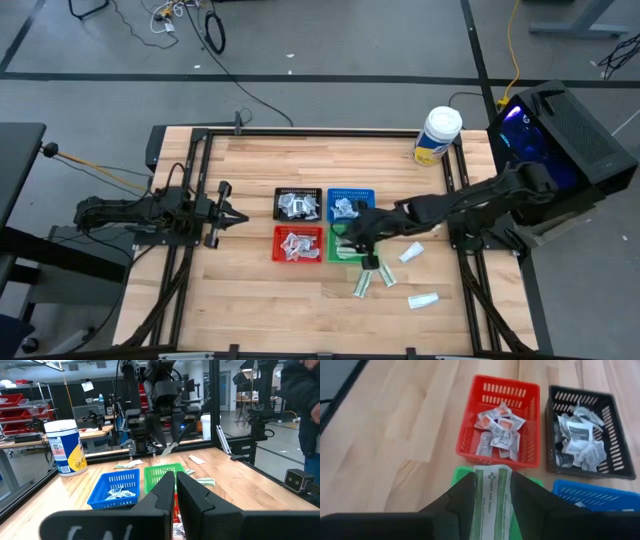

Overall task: Pick & Place First Aid Supplies
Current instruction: Put the green bandage pack into the green bin

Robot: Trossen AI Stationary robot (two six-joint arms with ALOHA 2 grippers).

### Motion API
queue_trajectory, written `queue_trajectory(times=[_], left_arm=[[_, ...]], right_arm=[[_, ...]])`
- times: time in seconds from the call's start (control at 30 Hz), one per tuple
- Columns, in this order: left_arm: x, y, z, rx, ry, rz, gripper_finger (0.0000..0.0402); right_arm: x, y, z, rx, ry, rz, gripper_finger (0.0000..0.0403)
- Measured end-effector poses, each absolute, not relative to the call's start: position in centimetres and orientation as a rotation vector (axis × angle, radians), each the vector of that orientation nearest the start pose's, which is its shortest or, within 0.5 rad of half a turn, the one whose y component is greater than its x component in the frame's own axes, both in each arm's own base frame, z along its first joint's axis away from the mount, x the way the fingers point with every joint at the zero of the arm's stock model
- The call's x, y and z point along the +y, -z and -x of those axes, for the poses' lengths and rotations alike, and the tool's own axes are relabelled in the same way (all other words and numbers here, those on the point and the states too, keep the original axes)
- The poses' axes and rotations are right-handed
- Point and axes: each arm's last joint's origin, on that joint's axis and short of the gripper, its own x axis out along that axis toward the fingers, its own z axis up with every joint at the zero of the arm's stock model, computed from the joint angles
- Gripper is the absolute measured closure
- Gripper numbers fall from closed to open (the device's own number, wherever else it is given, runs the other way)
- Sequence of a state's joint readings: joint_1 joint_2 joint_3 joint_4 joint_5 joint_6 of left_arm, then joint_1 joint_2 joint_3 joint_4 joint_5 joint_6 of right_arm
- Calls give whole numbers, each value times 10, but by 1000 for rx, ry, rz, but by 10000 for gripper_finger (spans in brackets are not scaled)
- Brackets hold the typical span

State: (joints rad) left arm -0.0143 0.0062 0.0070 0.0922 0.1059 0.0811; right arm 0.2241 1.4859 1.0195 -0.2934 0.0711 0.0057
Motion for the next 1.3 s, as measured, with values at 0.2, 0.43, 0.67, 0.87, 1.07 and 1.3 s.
queue_trajectory(times=[0.2,0.43,0.67,0.87,1.07,1.3], left_arm=[[-4,-174,-97,-98,116,-85,376],[-4,-174,-97,-98,116,-85,376],[-4,-174,-97,-98,116,-85,376],[-4,-174,-97,-98,116,-85,376],[-4,-174,-97,-98,116,-85,376],[-4,-174,-97,-98,116,-85,376]], right_arm=[[64,-223,-319,798,-109,70,278],[63,-202,-326,877,-81,38,278],[63,-198,-325,907,-74,31,278],[62,-195,-322,948,-76,35,261],[62,-195,-321,963,-79,36,191],[62,-194,-320,970,-79,41,116]])
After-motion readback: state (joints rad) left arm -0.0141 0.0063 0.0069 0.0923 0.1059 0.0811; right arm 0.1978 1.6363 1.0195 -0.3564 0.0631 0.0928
